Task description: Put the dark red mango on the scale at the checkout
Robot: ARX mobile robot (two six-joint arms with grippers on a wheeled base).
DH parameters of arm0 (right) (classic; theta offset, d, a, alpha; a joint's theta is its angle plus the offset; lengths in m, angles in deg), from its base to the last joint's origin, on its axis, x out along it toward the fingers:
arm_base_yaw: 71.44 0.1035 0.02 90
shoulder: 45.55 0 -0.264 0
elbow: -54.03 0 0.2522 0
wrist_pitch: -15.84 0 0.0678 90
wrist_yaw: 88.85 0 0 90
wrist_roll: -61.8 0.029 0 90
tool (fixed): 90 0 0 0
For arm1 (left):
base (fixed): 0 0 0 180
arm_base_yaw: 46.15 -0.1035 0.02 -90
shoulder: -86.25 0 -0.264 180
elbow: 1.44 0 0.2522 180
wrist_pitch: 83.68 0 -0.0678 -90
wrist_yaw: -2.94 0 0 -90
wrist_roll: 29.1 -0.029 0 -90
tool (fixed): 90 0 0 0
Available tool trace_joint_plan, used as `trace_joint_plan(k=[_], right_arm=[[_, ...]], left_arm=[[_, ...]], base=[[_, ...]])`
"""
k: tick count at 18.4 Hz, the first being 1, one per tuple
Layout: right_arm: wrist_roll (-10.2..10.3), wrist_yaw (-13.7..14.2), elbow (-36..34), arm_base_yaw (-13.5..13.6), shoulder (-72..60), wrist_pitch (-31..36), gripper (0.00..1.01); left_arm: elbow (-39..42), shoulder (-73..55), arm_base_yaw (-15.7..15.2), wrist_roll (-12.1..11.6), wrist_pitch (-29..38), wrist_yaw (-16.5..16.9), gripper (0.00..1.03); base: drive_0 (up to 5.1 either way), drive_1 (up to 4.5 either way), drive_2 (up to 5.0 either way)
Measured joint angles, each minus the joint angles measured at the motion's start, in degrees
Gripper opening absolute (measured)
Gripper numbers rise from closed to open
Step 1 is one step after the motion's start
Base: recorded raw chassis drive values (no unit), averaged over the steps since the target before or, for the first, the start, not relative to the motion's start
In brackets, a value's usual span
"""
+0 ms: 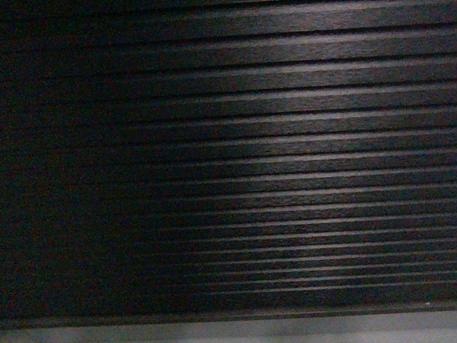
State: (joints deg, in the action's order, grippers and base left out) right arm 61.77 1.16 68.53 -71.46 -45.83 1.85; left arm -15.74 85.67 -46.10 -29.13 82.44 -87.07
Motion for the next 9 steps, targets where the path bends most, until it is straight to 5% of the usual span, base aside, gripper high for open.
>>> trace_joint_plan(k=[9], right_arm=[[0.0, 0.0, 0.0, 0.0, 0.0, 0.0, 0.98]], left_arm=[[0.0, 0.0, 0.0, 0.0, 0.0, 0.0, 0.98]], base=[[0.0, 0.00, 0.0]])
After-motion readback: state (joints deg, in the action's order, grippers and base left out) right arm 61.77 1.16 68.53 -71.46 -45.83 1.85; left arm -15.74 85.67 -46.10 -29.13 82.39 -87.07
